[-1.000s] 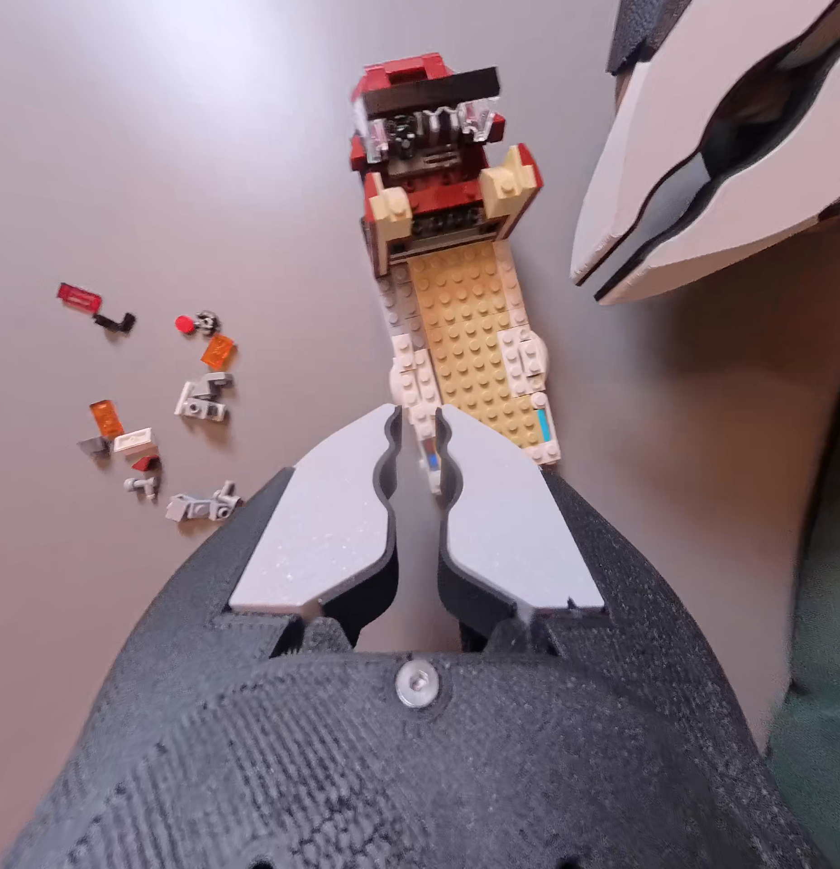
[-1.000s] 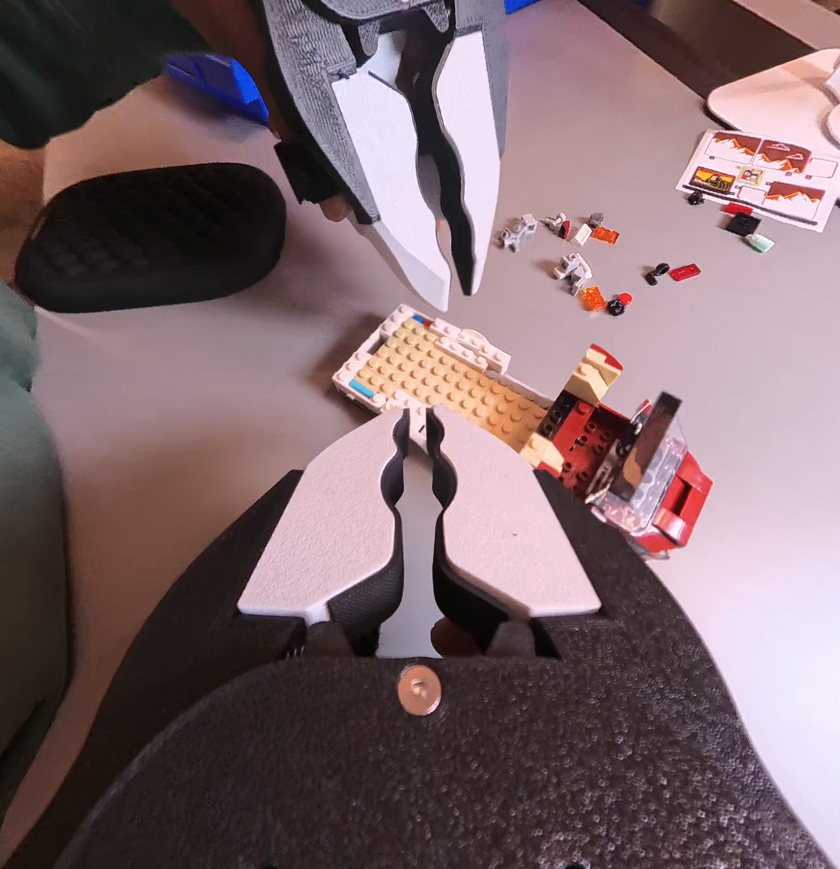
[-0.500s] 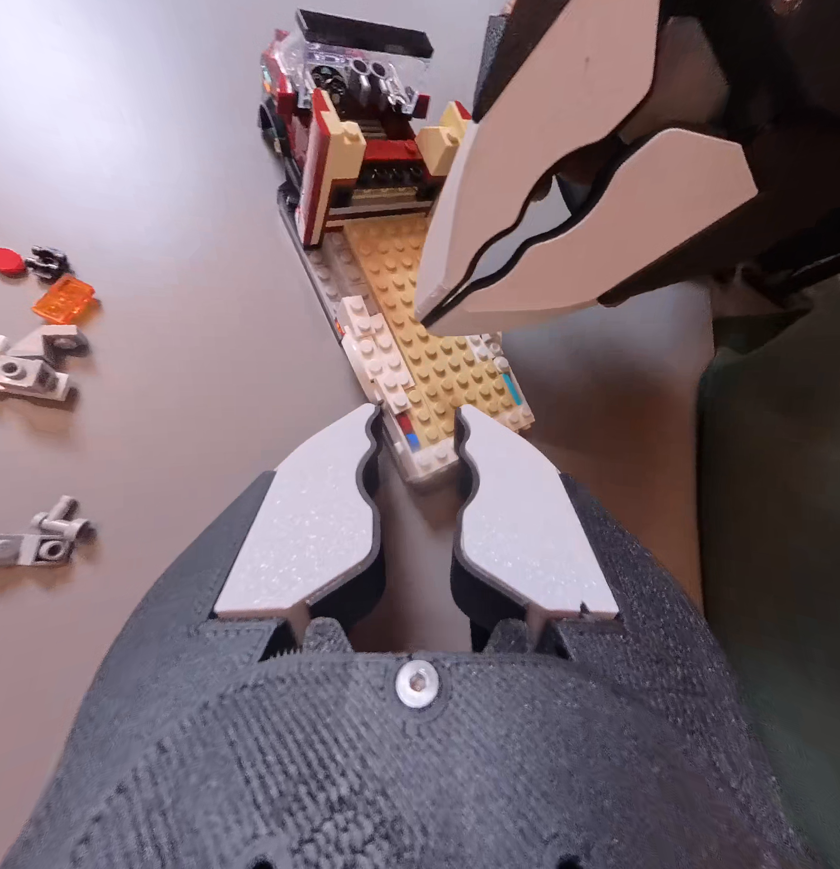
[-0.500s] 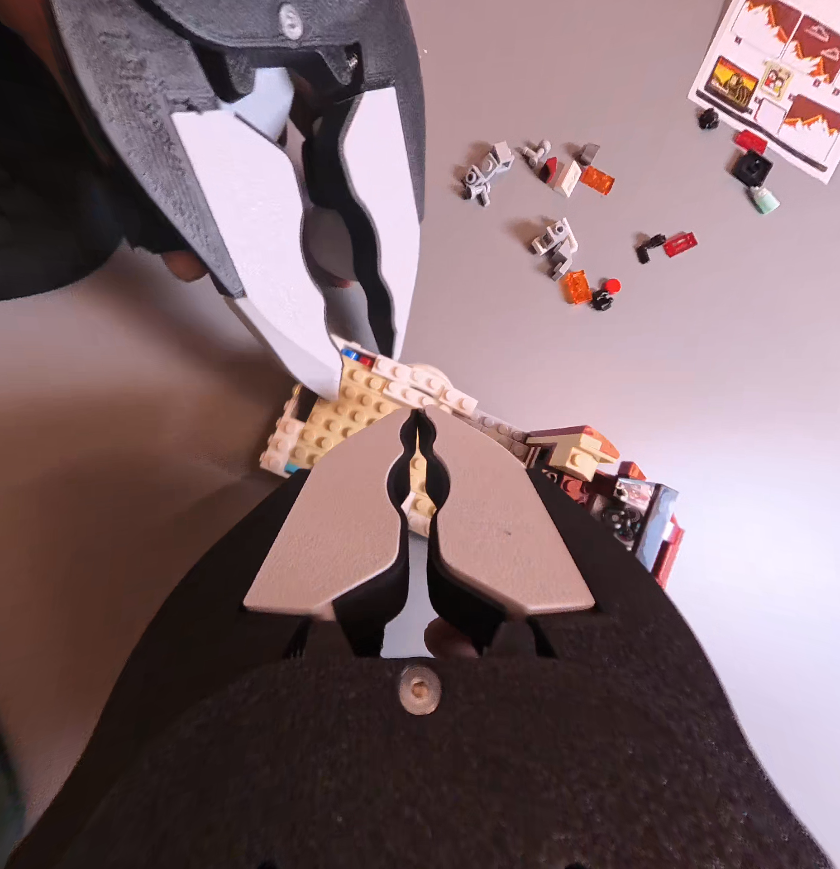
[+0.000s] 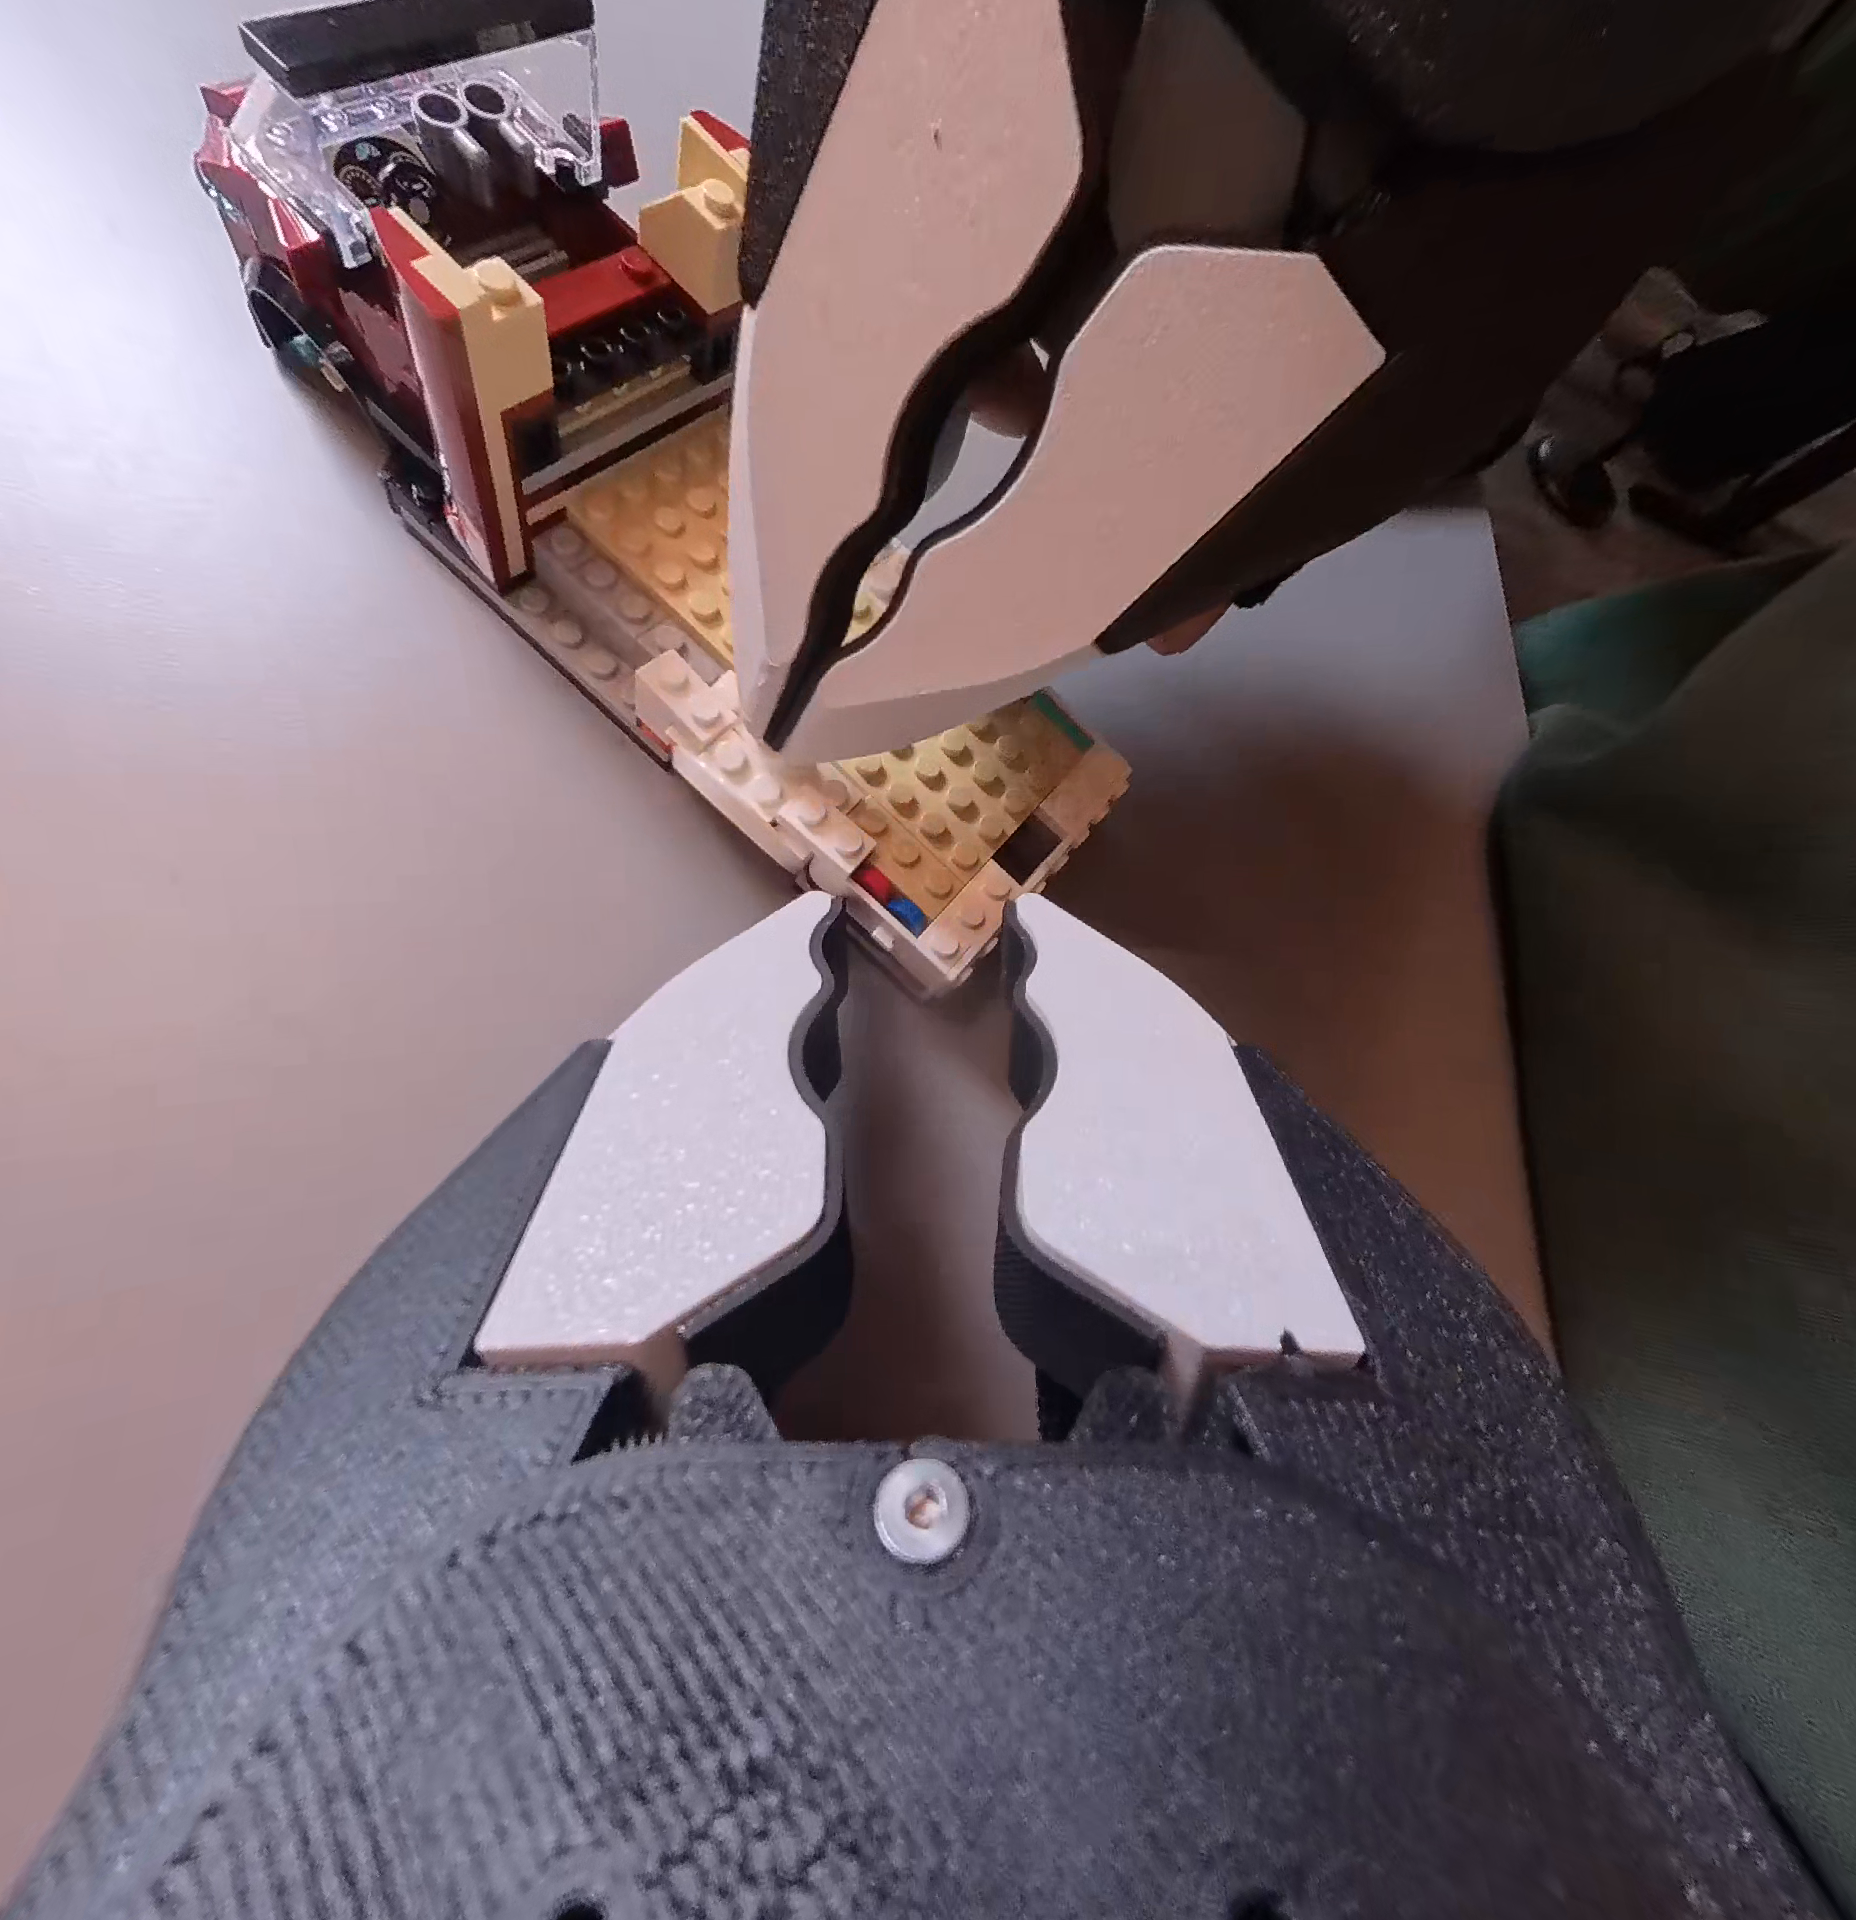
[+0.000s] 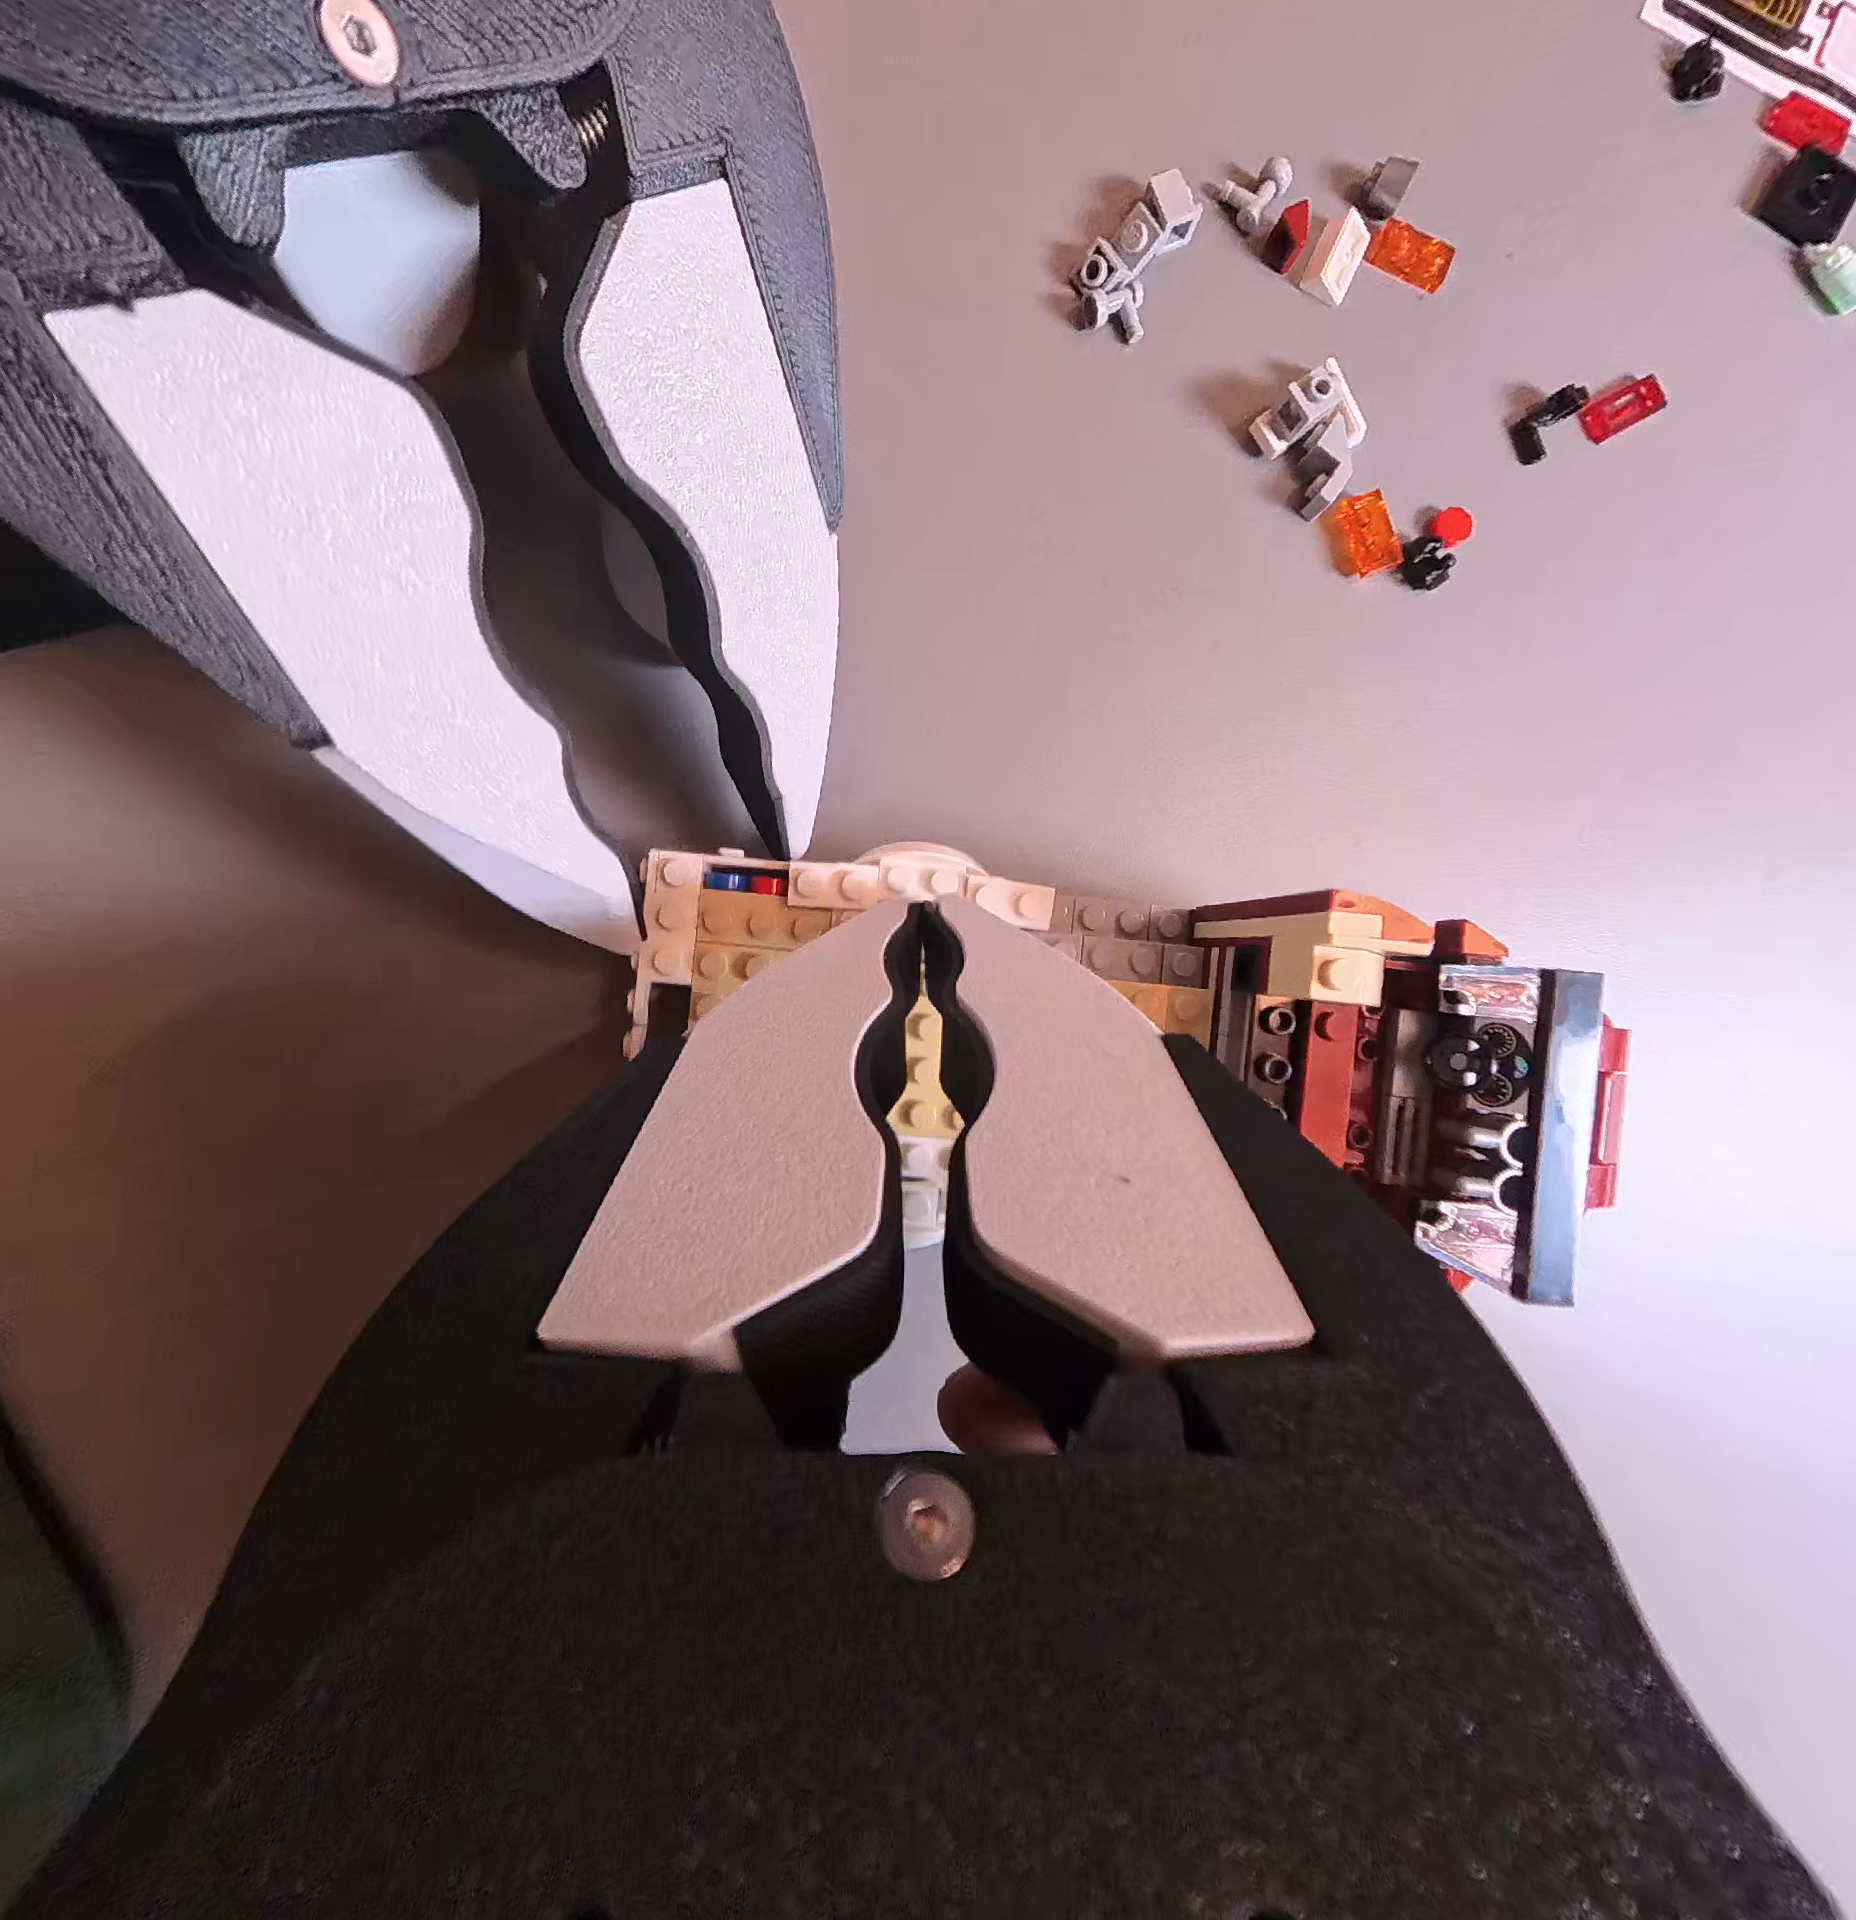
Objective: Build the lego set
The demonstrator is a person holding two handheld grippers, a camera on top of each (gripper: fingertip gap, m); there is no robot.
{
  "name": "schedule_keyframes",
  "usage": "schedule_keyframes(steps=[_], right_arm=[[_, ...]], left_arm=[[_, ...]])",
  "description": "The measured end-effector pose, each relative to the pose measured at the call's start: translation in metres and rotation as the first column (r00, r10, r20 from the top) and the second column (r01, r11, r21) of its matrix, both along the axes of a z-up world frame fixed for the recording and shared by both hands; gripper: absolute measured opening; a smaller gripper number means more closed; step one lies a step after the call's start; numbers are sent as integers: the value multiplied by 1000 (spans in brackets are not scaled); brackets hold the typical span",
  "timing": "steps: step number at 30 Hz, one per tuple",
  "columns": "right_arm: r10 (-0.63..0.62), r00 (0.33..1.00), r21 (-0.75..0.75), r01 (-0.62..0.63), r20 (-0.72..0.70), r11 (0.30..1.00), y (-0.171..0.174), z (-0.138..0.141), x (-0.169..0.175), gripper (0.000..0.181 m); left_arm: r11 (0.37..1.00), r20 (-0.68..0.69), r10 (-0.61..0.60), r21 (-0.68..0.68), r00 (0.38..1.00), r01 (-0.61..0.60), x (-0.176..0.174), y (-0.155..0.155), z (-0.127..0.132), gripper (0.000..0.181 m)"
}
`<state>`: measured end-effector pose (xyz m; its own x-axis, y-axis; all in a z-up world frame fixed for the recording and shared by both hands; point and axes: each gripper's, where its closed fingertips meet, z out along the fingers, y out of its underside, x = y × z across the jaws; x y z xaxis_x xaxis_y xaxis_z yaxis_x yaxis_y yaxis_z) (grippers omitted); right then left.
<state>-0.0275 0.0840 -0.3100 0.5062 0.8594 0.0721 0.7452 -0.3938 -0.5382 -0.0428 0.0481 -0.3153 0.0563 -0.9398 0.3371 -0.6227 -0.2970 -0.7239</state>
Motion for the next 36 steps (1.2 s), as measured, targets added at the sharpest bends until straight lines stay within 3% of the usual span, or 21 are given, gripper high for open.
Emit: schedule_keyframes(steps=[10,25,36], right_arm=[[31,998,-31,-29,58,999,-2,-2,4,0],[-5,999,5,5,-41,1000,-8,-1,10,0],[-7,1000,-9,7,-17,1000,-10,-2,21,0]], left_arm=[[1000,2,3,13,1000,-3,3,-3,-1,28],[1000,0,23,19,1000,-23,7,-6,-1,23],[998,21,47,35,999,-48,17,-8,1,26]])
